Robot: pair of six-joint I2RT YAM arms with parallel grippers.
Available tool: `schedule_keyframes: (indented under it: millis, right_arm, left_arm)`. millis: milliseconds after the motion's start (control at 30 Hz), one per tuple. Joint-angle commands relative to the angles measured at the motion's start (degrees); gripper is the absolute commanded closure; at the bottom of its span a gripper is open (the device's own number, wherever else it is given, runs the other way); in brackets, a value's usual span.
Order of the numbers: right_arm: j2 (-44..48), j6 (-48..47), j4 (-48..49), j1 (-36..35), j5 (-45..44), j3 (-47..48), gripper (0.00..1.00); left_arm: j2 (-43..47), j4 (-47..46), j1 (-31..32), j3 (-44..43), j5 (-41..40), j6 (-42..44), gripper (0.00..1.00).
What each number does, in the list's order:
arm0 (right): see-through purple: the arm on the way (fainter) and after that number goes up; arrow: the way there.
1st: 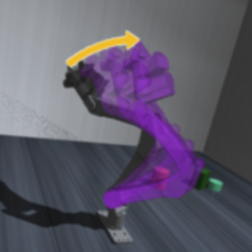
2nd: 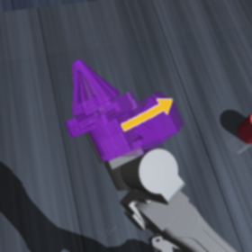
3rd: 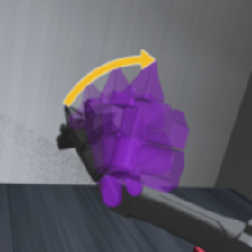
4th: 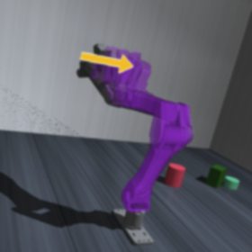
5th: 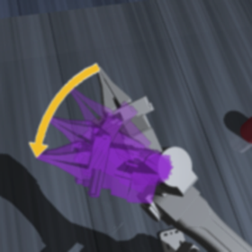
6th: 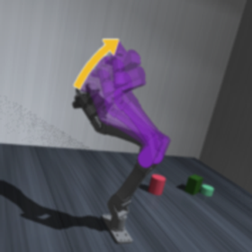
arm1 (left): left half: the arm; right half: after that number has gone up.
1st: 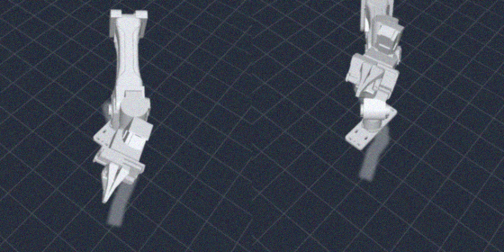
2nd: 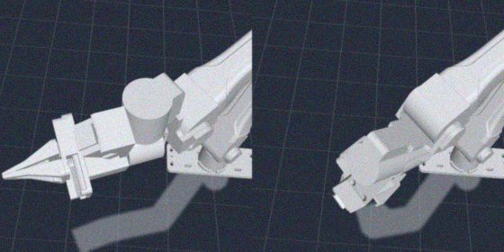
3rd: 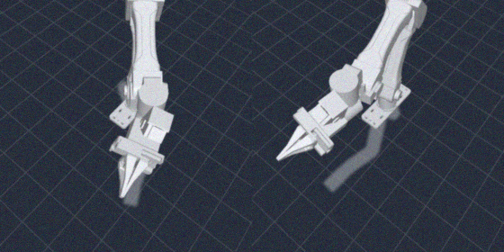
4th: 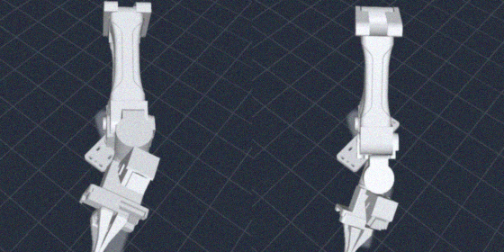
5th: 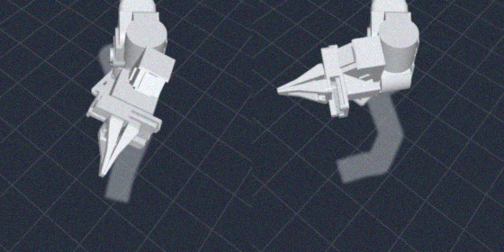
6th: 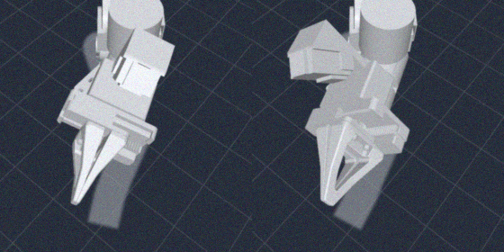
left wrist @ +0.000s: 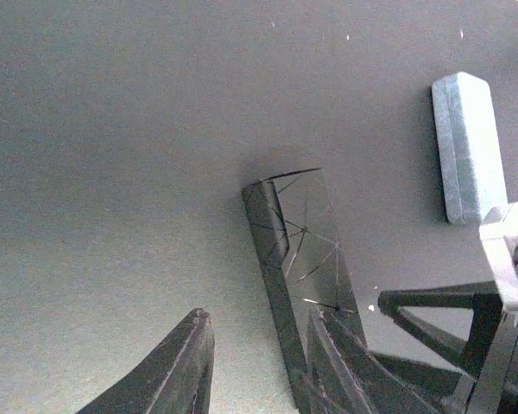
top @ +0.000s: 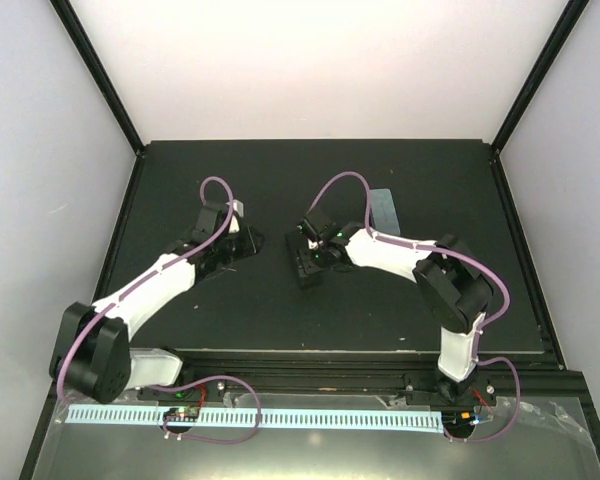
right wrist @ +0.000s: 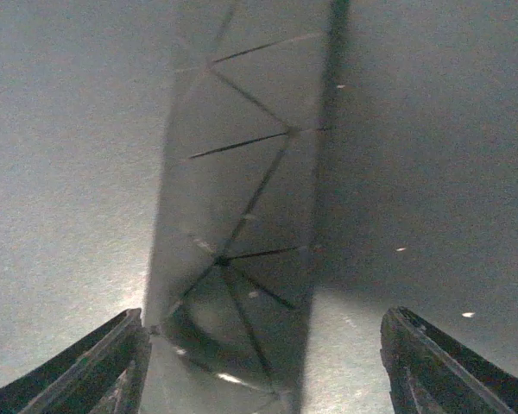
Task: Organize the sunglasses
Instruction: Pick up the sunglasses case from the center of the board.
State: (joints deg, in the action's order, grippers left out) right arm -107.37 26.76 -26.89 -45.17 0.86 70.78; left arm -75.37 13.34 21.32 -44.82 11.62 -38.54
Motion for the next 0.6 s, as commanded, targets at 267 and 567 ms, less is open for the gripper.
schedule_keyframes:
  millis: [267, 567]
  right_arm:
    - [-5.9, -0.6, -6.9, -5.5, -9.9, 5.8, 0.17]
    - [-9.6, 1.8, -10.3, -7.9, -12.9, 8.4, 0.24]
  left_arm:
    - [9.2, 2.8, -1.7, 2.3, -6.8, 0.1, 0.67]
    - [8.3, 1.2, -1.9, 3.2, -4.2, 0.0, 0.67]
